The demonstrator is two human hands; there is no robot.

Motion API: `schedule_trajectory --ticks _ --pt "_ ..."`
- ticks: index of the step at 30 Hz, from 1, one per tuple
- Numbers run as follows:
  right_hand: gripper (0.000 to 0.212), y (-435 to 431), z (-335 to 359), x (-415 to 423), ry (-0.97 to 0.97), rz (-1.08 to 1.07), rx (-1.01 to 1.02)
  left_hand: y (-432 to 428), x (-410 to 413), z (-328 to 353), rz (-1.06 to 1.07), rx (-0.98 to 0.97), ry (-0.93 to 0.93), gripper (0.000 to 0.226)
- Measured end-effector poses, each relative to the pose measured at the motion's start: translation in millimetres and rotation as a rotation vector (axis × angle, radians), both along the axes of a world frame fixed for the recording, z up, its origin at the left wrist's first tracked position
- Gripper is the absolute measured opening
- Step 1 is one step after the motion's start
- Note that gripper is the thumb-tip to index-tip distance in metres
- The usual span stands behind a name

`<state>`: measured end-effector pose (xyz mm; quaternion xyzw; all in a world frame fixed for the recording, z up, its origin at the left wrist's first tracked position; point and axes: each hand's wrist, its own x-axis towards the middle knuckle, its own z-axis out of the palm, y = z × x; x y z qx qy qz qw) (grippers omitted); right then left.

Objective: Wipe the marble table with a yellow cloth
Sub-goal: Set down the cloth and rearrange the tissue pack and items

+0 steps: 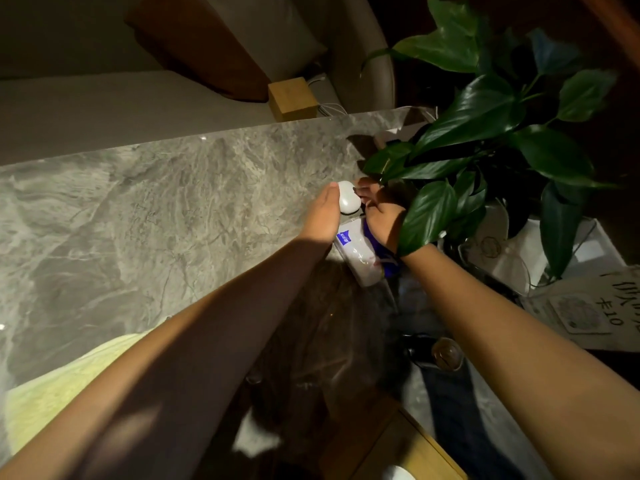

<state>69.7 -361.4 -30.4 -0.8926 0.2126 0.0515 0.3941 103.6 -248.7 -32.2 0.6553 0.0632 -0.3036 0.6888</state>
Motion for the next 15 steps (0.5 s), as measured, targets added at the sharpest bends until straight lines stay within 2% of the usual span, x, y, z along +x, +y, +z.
schedule_trajectory --ticks 2,5,8,11,13,15 --pt "0.056 -4 -3 -1 0.032 -0.032 0.012 -7 3 -4 -0.041 0.026 -0.007 0.05" --pt "0.047 -5 -6 0 0.1 -0.052 -0.028 -13 7 -9 -0.074 0.03 -0.003 0.071" --pt "0.04 -2 -7 2 0.071 -0.078 -0.034 -16 12 -30 -0.084 0.018 0.039 0.088" --pt "0.035 1 1 -3 0.029 -0.123 0.025 -5 -2 2 -0.077 0.036 0.029 0.079" --pt "0.041 5 12 -18 0.002 -0.018 -0.024 4 -19 24 -0.059 0.058 -0.045 0.056" --pt "0.054 1 14 -38 0.013 0.122 -0.093 12 -42 23 0.031 0.14 -0.107 0.047"
